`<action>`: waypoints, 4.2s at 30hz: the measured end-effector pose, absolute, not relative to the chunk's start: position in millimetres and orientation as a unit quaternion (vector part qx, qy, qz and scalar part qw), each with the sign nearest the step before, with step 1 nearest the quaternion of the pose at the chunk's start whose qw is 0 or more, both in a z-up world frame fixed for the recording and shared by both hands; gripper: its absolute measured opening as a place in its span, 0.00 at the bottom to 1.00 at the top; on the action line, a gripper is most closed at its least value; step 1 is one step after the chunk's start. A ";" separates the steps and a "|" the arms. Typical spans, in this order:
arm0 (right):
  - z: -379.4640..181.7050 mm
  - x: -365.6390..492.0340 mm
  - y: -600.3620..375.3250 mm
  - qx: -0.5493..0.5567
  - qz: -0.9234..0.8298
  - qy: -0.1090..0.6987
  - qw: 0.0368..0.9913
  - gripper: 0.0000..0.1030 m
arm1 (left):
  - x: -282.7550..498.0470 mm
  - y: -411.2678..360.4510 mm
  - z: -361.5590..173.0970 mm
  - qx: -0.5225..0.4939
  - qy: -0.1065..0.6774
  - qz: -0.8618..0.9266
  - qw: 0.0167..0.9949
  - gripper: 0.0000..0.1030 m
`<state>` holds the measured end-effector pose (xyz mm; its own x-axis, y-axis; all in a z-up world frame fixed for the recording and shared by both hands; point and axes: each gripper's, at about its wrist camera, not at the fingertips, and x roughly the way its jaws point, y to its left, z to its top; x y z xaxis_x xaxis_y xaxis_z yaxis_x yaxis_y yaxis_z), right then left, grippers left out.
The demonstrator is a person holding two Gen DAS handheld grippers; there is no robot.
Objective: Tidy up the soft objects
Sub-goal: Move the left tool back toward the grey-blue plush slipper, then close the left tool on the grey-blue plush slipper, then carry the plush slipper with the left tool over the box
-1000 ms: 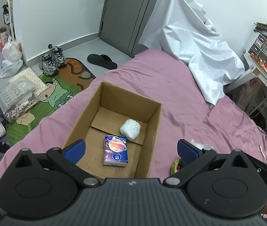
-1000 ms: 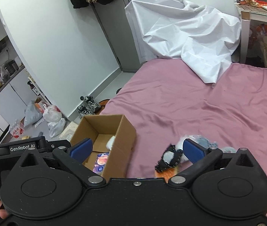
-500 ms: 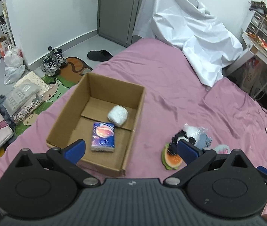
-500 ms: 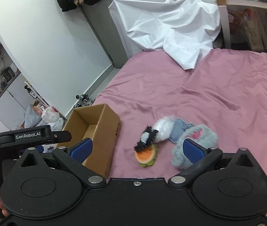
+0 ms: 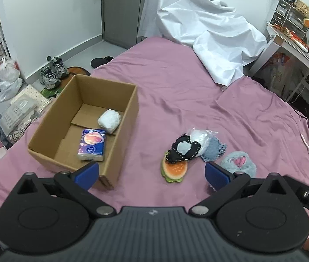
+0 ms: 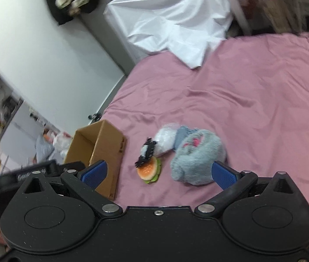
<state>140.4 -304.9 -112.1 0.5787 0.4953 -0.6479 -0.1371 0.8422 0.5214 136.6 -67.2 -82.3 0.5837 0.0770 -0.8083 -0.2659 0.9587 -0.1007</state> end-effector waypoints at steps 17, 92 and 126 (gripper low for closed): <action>-148.9 160.0 -350.3 0.294 0.091 0.438 0.845 0.90 | 175.3 -123.0 -115.0 -0.126 0.450 0.042 0.883 0.88; -159.3 201.6 -305.0 0.345 0.165 0.417 0.825 0.31 | 209.5 -105.0 -114.3 -0.230 0.443 -0.003 0.867 0.21; -104.4 191.2 -211.2 0.285 0.269 0.343 0.854 0.30 | 170.5 -2.6 -69.4 -0.259 0.368 0.007 0.893 0.21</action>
